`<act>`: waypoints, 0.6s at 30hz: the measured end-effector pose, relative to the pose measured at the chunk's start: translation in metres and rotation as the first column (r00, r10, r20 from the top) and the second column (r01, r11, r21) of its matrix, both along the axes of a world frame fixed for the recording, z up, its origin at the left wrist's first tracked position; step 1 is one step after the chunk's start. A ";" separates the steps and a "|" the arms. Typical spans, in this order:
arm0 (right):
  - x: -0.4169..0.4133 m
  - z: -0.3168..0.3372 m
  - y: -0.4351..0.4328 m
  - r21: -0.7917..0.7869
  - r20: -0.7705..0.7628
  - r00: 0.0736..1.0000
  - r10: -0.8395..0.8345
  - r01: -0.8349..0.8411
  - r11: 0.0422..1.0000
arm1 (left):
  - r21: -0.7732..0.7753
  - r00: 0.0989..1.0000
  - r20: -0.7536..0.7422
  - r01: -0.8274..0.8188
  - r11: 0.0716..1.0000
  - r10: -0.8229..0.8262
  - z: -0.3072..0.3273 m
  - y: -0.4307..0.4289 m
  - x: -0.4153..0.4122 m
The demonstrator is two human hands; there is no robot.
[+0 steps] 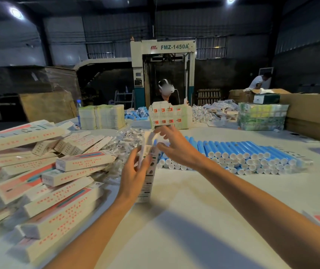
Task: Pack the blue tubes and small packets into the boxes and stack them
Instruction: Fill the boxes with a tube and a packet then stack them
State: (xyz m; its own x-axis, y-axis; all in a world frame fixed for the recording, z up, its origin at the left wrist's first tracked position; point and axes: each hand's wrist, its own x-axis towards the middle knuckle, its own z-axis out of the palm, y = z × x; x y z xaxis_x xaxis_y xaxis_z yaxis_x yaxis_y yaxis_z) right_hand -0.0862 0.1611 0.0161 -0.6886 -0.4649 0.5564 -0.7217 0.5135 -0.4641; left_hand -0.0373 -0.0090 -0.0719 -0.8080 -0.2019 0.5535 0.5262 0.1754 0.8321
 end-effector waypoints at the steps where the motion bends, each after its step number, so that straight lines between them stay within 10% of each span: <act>1: -0.003 -0.009 -0.003 0.000 -0.021 1.000 -0.002 0.002 1.000 | 0.013 0.999 -0.013 -0.040 0.999 0.041 -0.002 -0.002 -0.001; 6: -0.025 -0.051 -0.010 -0.162 0.041 0.991 -0.128 0.133 0.978 | 0.125 0.966 0.060 -0.255 0.959 0.250 -0.013 -0.018 -0.012; 18: -0.063 -0.127 -0.068 0.132 0.156 0.949 -0.275 0.256 0.958 | 0.197 0.945 0.126 -0.322 0.926 0.302 -0.019 -0.024 -0.023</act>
State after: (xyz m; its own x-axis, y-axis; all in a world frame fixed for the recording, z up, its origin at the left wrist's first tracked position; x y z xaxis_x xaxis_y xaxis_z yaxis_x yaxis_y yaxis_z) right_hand -0.1491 0.0934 -0.1111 -0.8757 -0.3034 0.3756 -0.4669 0.7300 -0.4991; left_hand -0.0601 -0.0333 -0.0907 -0.7301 -0.5567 0.3963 0.3928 0.1326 0.9100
